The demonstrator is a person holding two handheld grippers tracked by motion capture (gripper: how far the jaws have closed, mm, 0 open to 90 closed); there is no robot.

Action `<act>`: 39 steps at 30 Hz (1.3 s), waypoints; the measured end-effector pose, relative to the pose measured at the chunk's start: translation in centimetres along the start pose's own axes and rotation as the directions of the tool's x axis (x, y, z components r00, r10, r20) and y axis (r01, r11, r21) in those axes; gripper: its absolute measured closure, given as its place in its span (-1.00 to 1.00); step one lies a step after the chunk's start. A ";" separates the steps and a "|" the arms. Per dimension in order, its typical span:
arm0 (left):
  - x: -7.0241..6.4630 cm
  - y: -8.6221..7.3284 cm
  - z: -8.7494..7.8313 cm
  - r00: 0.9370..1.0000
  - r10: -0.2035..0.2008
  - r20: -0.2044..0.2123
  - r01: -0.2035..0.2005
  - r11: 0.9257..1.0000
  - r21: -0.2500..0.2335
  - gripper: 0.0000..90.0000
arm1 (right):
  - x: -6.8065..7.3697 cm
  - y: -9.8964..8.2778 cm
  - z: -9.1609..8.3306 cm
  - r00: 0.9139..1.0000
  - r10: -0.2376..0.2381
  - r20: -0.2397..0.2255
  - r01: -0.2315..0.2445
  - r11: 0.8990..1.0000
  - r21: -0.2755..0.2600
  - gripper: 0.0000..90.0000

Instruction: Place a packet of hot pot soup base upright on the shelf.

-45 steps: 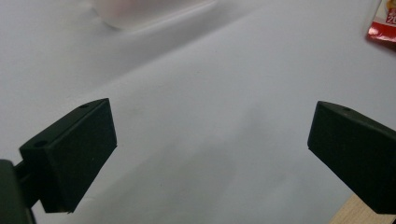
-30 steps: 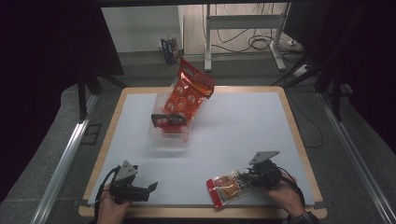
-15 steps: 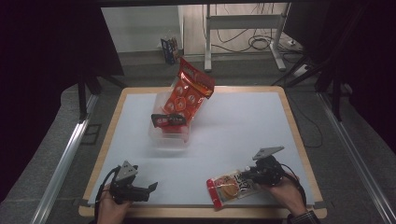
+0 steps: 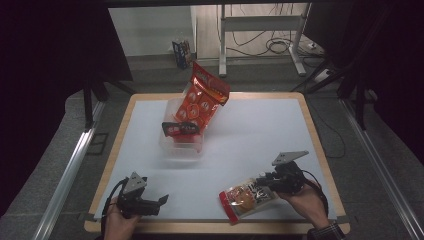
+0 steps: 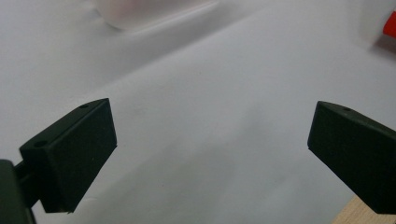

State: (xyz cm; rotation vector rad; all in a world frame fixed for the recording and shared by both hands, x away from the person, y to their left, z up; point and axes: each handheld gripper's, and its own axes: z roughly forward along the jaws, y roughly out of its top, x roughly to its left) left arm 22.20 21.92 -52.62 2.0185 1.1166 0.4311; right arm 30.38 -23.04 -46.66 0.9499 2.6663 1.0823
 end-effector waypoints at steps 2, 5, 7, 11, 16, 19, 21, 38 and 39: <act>0.0 0.0 0.0 1.000 0.000 -0.001 0.000 1.000 -0.001 -0.97 | 0.1 0.4 -0.2 1.000 -0.006 -0.003 0.006 1.000 -0.002 0.59; 0.0 0.0 0.0 1.000 -0.001 -0.002 0.001 1.000 -0.003 -0.97 | 0.2 1.0 -0.6 1.000 -0.015 -0.010 0.015 1.000 -0.010 0.59; 0.0 0.0 0.0 1.000 -0.003 -0.001 0.003 1.000 -0.005 -0.97 | 0.3 1.5 -0.9 1.000 -0.021 -0.015 0.021 1.000 -0.015 0.59; 0.0 0.0 0.0 1.000 -0.005 0.000 0.005 1.000 -0.007 -0.97 | 0.6 2.5 -1.5 0.999 -0.041 -0.013 0.040 0.999 -0.027 0.59; 0.1 0.0 -0.1 1.000 -0.002 0.001 0.002 1.000 -0.008 -0.97 | 0.8 3.6 -2.2 0.998 -0.053 -0.016 0.053 0.998 -0.044 0.59; 0.1 0.0 -0.1 1.000 -0.001 0.001 0.001 1.000 -0.008 -0.97 | 0.9 4.2 -2.5 0.998 -0.064 -0.021 0.062 0.996 -0.058 0.59; 0.1 0.0 -0.1 1.000 -0.002 0.001 0.002 1.000 -0.009 -0.97 | 1.0 4.5 -2.6 0.997 -0.068 -0.025 0.066 0.996 -0.064 0.59; 0.1 0.0 -0.2 1.000 -0.009 0.005 0.010 1.000 -0.017 -0.97 | 1.5 7.6 -3.6 0.994 -0.112 -0.013 0.110 0.989 -0.100 0.59; 0.1 0.0 -0.2 1.000 -0.009 0.005 0.009 1.000 -0.017 -0.97 | 1.5 7.7 -3.5 0.993 -0.116 -0.007 0.115 0.988 -0.102 0.59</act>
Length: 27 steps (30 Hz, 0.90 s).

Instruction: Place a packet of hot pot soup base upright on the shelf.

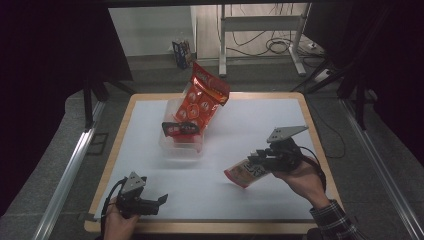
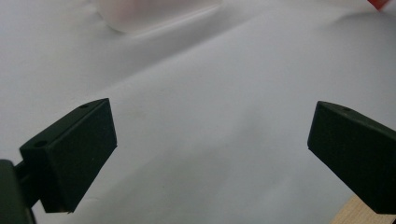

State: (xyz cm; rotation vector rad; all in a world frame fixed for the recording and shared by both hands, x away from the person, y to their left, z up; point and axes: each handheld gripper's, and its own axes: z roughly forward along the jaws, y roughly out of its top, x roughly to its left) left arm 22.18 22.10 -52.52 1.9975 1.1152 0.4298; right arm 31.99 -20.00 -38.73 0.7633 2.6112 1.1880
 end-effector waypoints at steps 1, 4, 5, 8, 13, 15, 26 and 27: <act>0.0 0.0 0.0 1.000 0.000 0.000 0.000 1.000 0.000 -0.97 | 0.0 0.2 0.0 1.000 -0.001 0.005 0.001 1.000 -0.001 0.59; 0.0 0.0 0.0 1.000 0.000 0.000 0.000 1.000 0.000 -0.97 | -0.4 0.8 0.1 1.000 -0.005 0.017 0.005 1.000 -0.009 0.59; 0.0 0.0 0.0 1.000 0.000 0.000 0.000 1.000 0.000 -0.97 | -0.5 1.0 0.1 1.000 -0.002 0.017 0.002 1.000 -0.012 0.59; 0.0 0.0 0.0 1.000 -0.001 0.001 0.001 1.000 0.000 -0.97 | -0.7 1.7 0.3 1.000 0.000 0.019 0.000 1.000 -0.022 0.59; 0.1 0.0 0.0 1.000 0.002 0.003 -0.002 1.000 0.000 -0.97 | -1.0 2.6 0.7 1.000 0.002 0.005 -0.002 0.999 -0.040 0.59; 0.1 0.0 -0.1 1.000 0.002 0.001 -0.002 1.000 -0.002 -0.97 | -1.0 3.0 0.8 1.000 0.001 -0.003 -0.001 0.999 -0.048 0.59; 0.0 0.0 -0.1 1.000 0.015 -0.006 -0.015 1.000 -0.006 -0.98 | -1.1 5.9 2.1 1.000 -0.013 -0.012 0.012 0.998 -0.067 0.59; 0.0 0.0 -0.1 1.000 0.016 -0.006 -0.016 1.000 -0.005 -0.98 | -1.1 6.2 2.2 1.000 -0.014 -0.013 0.014 0.997 -0.070 0.59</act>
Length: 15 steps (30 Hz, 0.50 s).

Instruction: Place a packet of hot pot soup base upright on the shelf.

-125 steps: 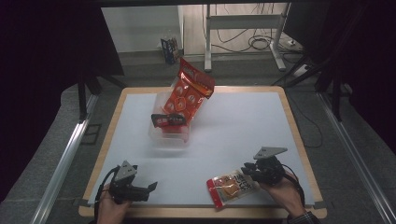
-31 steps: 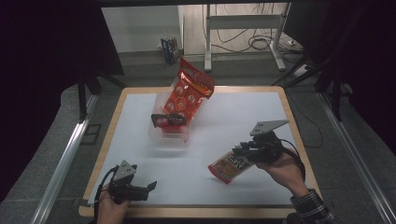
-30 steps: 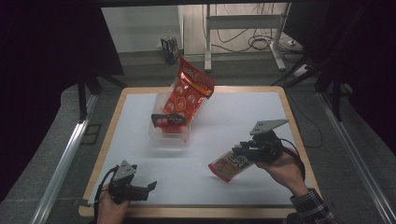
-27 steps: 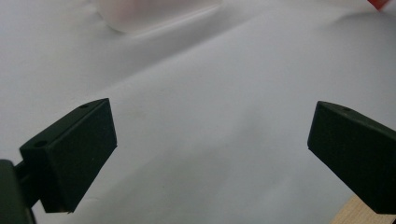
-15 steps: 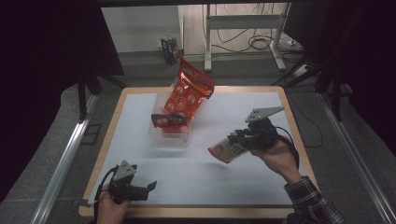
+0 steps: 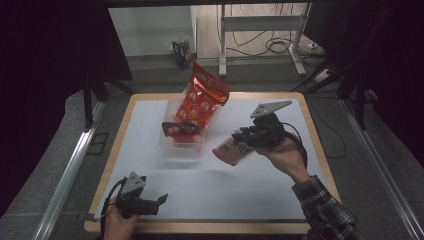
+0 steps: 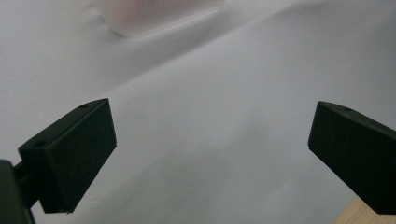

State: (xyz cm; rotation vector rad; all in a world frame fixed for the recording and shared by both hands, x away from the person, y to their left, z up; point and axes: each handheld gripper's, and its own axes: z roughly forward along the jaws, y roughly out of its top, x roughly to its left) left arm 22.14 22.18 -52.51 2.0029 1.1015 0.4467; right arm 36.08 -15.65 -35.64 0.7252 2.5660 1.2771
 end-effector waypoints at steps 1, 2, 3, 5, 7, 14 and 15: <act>0.0 0.0 0.0 1.000 -0.002 0.000 0.002 1.000 0.000 -0.98 | 0.0 0.3 0.2 1.000 0.002 -0.001 -0.002 1.000 -0.001 0.59; 0.0 0.0 0.0 1.000 -0.002 0.000 0.002 1.000 0.000 -0.98 | -0.1 0.6 0.4 1.000 0.000 -0.003 0.000 1.000 -0.004 0.59; 0.0 0.0 0.0 1.000 -0.002 0.000 0.002 1.000 0.000 -0.98 | -0.1 0.9 0.5 1.000 0.000 -0.004 0.000 1.000 -0.004 0.59; 0.0 0.0 0.0 1.000 -0.001 0.000 0.001 1.000 0.001 -0.98 | -0.1 1.4 0.9 1.000 -0.003 -0.007 0.003 1.000 -0.009 0.59; 0.0 0.0 0.0 1.000 0.000 -0.001 0.000 1.000 0.002 -0.98 | -0.1 1.9 1.3 1.000 -0.002 -0.009 0.002 1.000 -0.009 0.59; 0.0 0.0 0.0 1.000 0.003 0.001 -0.003 1.000 0.004 -0.98 | -0.2 3.4 3.0 1.000 -0.004 -0.021 0.004 1.000 -0.016 0.59; 0.0 0.0 0.0 1.000 0.003 0.002 -0.003 1.000 0.004 -0.98 | -0.2 3.6 3.3 1.000 -0.006 -0.023 0.005 1.000 -0.016 0.59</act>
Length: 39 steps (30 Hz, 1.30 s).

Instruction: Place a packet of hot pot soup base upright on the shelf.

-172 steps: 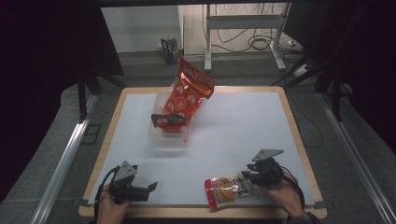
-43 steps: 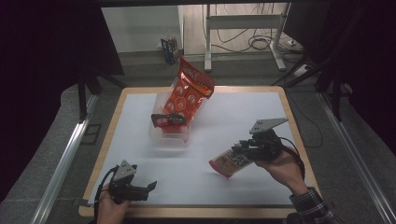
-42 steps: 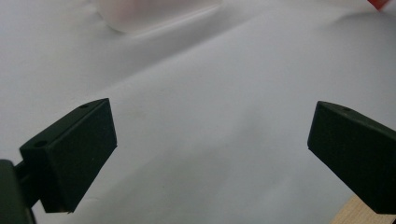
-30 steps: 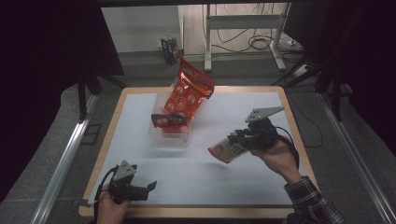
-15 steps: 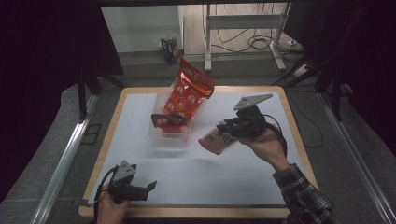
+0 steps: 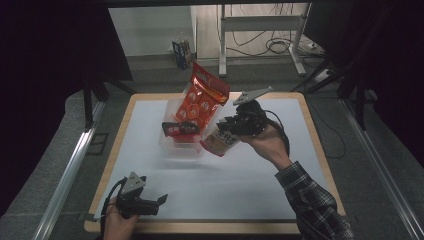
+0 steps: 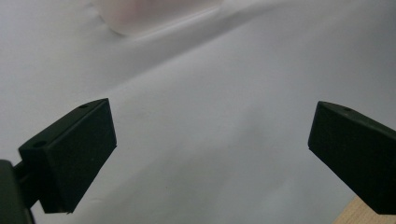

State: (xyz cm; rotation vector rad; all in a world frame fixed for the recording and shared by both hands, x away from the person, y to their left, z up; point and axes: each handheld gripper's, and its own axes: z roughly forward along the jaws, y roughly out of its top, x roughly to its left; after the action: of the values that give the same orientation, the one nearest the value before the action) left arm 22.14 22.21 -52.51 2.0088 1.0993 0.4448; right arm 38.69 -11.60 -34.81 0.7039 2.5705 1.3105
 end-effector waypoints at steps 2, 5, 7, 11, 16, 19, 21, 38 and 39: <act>0.0 0.0 0.0 1.000 0.001 -0.001 -0.001 1.000 0.000 -0.98 | 0.1 0.4 0.5 1.000 0.001 -0.001 -0.001 1.000 -0.002 0.59; 0.0 0.0 0.0 1.000 0.001 0.001 -0.001 1.000 0.001 -0.98 | 0.2 1.0 1.2 1.000 -0.005 -0.005 0.005 1.000 -0.006 0.59; 0.0 0.0 0.0 1.000 0.000 0.001 0.000 1.000 -0.001 -0.98 | 0.3 1.4 1.6 1.000 -0.009 -0.007 0.009 1.000 -0.006 0.59; 0.0 0.0 0.0 1.000 0.000 0.001 0.000 1.000 -0.001 -0.98 | 0.6 2.0 2.6 1.000 -0.014 -0.014 0.014 1.000 -0.007 0.59; 0.0 0.0 0.1 1.000 -0.001 0.003 0.001 1.000 -0.001 -0.98 | 0.9 2.8 3.7 0.999 -0.025 -0.026 0.025 1.000 -0.016 0.59; 0.0 0.0 0.1 1.000 0.001 0.003 -0.001 1.000 -0.001 -0.98 | 1.2 3.3 4.3 0.999 -0.032 -0.033 0.031 0.999 -0.018 0.59; 0.0 0.0 0.1 1.000 0.004 0.003 -0.004 1.000 -0.001 -0.98 | 1.3 3.5 4.7 0.999 -0.037 -0.036 0.037 0.999 -0.017 0.59; 0.0 0.0 0.0 1.000 0.008 0.003 -0.008 1.000 0.005 -0.98 | 2.3 3.9 9.6 0.995 -0.056 -0.083 0.062 0.995 0.078 0.59; 0.0 0.0 0.0 1.000 0.007 0.004 -0.007 1.000 0.004 -0.98 | 2.4 3.9 9.9 0.995 -0.057 -0.082 0.064 0.994 0.088 0.59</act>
State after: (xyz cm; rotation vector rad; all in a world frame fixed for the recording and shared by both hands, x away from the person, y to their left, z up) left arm 22.12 22.16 -52.56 2.0169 1.0923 0.4419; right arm 41.40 -1.38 -37.50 0.5955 2.7063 1.2339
